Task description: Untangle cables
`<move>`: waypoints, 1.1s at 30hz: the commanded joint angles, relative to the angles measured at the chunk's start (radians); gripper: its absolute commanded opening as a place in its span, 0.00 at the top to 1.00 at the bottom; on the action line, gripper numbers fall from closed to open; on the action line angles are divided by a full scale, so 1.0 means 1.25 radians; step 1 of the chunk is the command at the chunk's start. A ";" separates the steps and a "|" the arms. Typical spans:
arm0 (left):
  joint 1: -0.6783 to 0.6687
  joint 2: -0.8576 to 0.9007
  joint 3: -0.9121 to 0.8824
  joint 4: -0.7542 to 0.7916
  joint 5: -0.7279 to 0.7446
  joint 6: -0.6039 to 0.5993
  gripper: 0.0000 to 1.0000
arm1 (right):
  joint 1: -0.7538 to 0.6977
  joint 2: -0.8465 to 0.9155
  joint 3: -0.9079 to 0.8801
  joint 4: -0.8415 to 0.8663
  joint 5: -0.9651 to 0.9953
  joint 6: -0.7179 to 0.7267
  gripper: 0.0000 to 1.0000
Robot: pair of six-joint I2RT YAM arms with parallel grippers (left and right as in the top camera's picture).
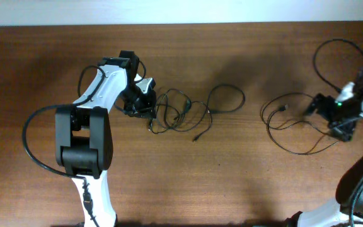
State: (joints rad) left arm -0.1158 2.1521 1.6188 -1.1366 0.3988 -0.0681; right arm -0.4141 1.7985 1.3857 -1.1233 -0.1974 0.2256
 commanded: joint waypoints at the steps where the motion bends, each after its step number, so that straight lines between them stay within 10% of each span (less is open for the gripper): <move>1: 0.000 -0.021 -0.001 0.000 -0.003 0.013 0.90 | 0.117 -0.008 -0.017 -0.002 0.009 -0.010 0.01; 6: 0.000 -0.021 -0.001 0.002 -0.003 0.013 0.89 | 0.314 -0.007 -0.062 0.064 0.022 -0.098 0.05; 9: 0.000 -0.021 -0.001 0.002 -0.003 0.013 0.89 | 0.401 -0.006 -0.104 0.157 0.111 -0.100 0.61; 13: -0.001 -0.021 -0.001 0.002 -0.003 0.013 0.87 | 0.408 -0.006 -0.184 0.277 0.126 -0.097 0.89; 27: -0.001 -0.021 -0.001 0.003 -0.002 0.012 0.88 | 0.152 -0.005 -0.325 0.408 0.248 0.042 0.95; 33: -0.016 -0.021 0.009 0.024 0.026 0.013 1.00 | 0.113 -0.013 -0.243 0.315 0.118 0.042 0.78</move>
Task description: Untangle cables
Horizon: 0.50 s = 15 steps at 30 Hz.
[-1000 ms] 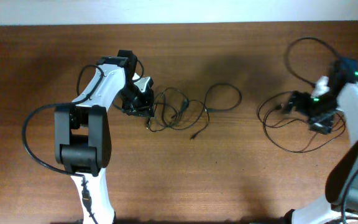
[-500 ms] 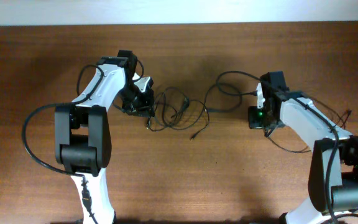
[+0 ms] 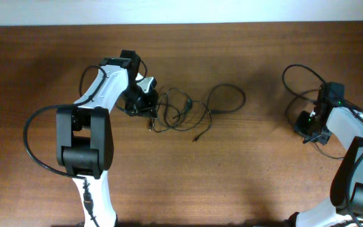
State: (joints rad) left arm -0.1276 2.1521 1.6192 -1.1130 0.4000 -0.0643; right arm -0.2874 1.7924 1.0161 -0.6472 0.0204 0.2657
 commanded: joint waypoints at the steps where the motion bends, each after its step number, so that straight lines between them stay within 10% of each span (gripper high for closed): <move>1: -0.005 -0.021 0.021 0.005 0.030 0.011 1.00 | 0.018 -0.014 0.103 -0.119 -0.100 0.002 0.72; 7: -0.010 -0.021 0.053 0.011 0.035 0.049 0.88 | 0.117 -0.018 0.256 -0.282 -0.472 -0.084 0.50; 15: -0.043 -0.020 0.027 0.052 -0.052 0.049 1.00 | 0.384 -0.016 0.227 -0.215 -0.476 0.061 0.23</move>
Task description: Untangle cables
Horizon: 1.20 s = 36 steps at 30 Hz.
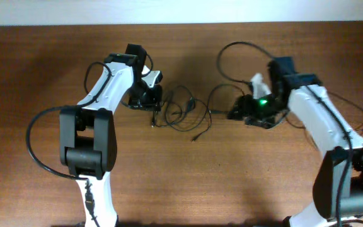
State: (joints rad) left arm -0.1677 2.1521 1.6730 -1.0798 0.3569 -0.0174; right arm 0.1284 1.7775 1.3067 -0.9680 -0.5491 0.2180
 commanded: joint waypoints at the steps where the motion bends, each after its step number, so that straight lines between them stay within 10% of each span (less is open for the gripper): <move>1: -0.016 -0.020 -0.031 0.045 -0.017 0.011 1.00 | 0.071 -0.004 -0.005 0.063 -0.023 0.131 0.21; 9: -0.038 -0.020 -0.051 0.065 0.017 0.002 1.00 | 0.208 -0.001 -0.005 0.339 0.045 0.405 0.04; 24: -0.038 -0.020 -0.051 0.075 0.023 0.002 1.00 | 0.271 0.152 -0.005 0.537 0.101 0.612 0.13; 28: -0.038 -0.020 -0.051 0.077 0.023 0.002 0.94 | 0.275 0.192 -0.005 0.576 0.151 0.614 0.28; 36: -0.038 -0.020 -0.051 0.081 0.023 0.002 0.82 | 0.274 0.196 -0.006 0.574 0.171 0.604 0.96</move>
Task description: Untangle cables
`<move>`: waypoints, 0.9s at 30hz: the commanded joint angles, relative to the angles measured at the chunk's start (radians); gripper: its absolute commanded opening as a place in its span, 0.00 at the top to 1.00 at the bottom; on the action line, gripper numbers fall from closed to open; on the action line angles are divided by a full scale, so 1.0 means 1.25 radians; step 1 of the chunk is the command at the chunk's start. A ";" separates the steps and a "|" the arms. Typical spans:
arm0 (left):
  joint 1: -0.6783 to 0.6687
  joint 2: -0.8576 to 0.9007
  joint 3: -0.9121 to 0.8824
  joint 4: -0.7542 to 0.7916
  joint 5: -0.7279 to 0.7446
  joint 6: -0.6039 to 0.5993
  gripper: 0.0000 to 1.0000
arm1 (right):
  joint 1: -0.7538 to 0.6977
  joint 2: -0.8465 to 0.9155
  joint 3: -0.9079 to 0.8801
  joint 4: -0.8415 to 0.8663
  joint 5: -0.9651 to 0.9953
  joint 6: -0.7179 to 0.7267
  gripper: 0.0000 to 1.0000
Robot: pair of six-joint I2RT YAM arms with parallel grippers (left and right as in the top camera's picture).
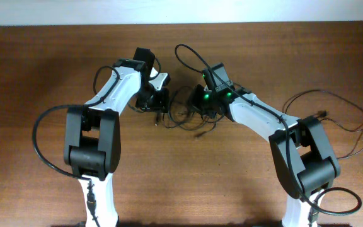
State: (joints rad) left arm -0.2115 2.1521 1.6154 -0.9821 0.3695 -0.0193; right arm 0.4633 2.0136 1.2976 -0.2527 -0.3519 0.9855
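A tangle of thin black cables (183, 118) lies on the brown table just behind its middle. My left gripper (161, 101) is down on the tangle's left end and appears shut on a strand there. Reaching in from the right, my right gripper (198, 106) sits low on the tangle's right side. Its fingers are hidden under the wrist, so their state does not show. A separate thin black cable (320, 91) lies spread in a wide loop at the far right, away from both grippers.
The brown wooden table (55, 57) ends at a white wall along the back. Each arm carries its own thick black lead, one looping by the left base (36, 135) and one arching above the right wrist (191, 55).
My right gripper has moved left from beside the tangle's right loop onto the tangle itself. The left gripper shifted slightly right, and the tangle bunched tighter between them. The far-right cable now shows fully.
First my right gripper was at the far right among a separate cable's loops, with the left gripper at the tangle's left end. The right arm then came leftward, leaving that cable at the right. Now both grippers meet at the tangle.
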 commanded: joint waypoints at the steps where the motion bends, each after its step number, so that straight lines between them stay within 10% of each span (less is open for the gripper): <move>1: -0.003 -0.020 -0.005 0.005 0.013 0.003 0.80 | 0.006 0.007 0.002 -0.003 0.013 -0.010 0.96; 9: -0.003 -0.020 -0.005 0.051 0.064 0.003 0.73 | 0.006 0.007 0.002 -0.038 0.010 -0.058 0.96; 11: -0.003 -0.020 -0.005 0.067 0.063 -0.012 1.00 | 0.006 0.007 0.002 -0.038 0.009 -0.058 0.96; 15: -0.001 -0.020 -0.005 0.062 0.063 -0.011 1.00 | -0.009 -0.016 0.004 0.032 -0.157 -0.111 0.96; 27: -0.002 -0.020 -0.005 0.064 0.060 -0.011 1.00 | -0.024 -0.403 0.020 -0.124 -0.165 -0.382 0.96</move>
State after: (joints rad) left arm -0.2111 2.1521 1.6138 -0.9028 0.4339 -0.0269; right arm 0.4343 1.4925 1.3178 -0.3069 -0.5610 0.6434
